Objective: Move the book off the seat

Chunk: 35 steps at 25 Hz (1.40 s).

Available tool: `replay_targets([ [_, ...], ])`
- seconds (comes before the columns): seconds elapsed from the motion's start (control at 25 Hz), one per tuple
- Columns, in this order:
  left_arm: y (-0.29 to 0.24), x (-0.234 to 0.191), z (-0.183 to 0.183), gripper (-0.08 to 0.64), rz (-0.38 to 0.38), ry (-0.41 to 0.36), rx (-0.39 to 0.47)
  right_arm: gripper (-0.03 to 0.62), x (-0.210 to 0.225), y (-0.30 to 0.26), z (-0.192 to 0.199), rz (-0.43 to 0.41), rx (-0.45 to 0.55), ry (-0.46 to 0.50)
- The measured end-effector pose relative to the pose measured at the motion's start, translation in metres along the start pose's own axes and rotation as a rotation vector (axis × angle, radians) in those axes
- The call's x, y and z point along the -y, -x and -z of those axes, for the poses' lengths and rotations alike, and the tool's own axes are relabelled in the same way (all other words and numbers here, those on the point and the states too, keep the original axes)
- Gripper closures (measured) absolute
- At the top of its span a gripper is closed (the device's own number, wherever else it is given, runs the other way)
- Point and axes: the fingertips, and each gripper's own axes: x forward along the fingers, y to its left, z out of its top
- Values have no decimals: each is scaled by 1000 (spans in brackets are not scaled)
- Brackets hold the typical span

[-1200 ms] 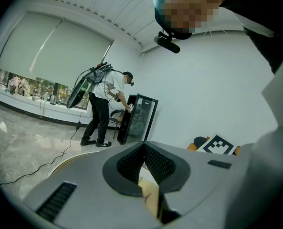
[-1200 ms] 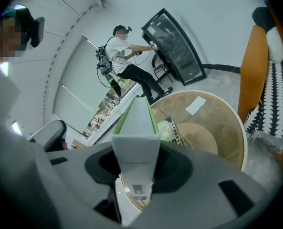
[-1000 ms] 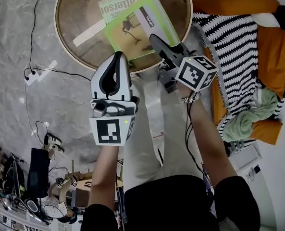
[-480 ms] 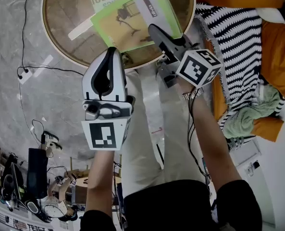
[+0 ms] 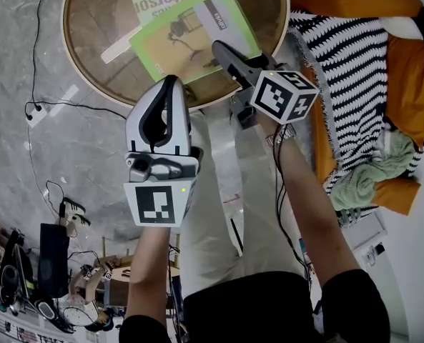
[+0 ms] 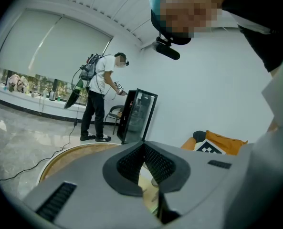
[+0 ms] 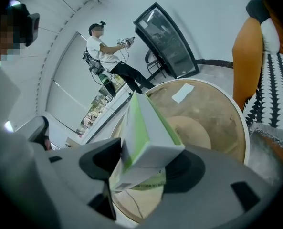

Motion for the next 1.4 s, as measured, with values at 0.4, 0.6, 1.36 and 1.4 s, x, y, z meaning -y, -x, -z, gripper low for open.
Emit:
replay_targets([
  [0.4, 2, -2, 8, 549, -1, 4, -14, 301, 26, -12, 18, 6, -16, -119],
  [0.6, 2, -1, 16, 549, 9, 1, -27, 282, 39, -17, 29, 13, -18, -175],
  [1.36, 8, -9, 25, 549, 1, 6, -30, 207, 70, -22, 47, 174, -45, -199],
  [1.4, 8, -9, 26, 549, 0, 7, -31, 207, 70, -22, 46, 184, -48, -176],
])
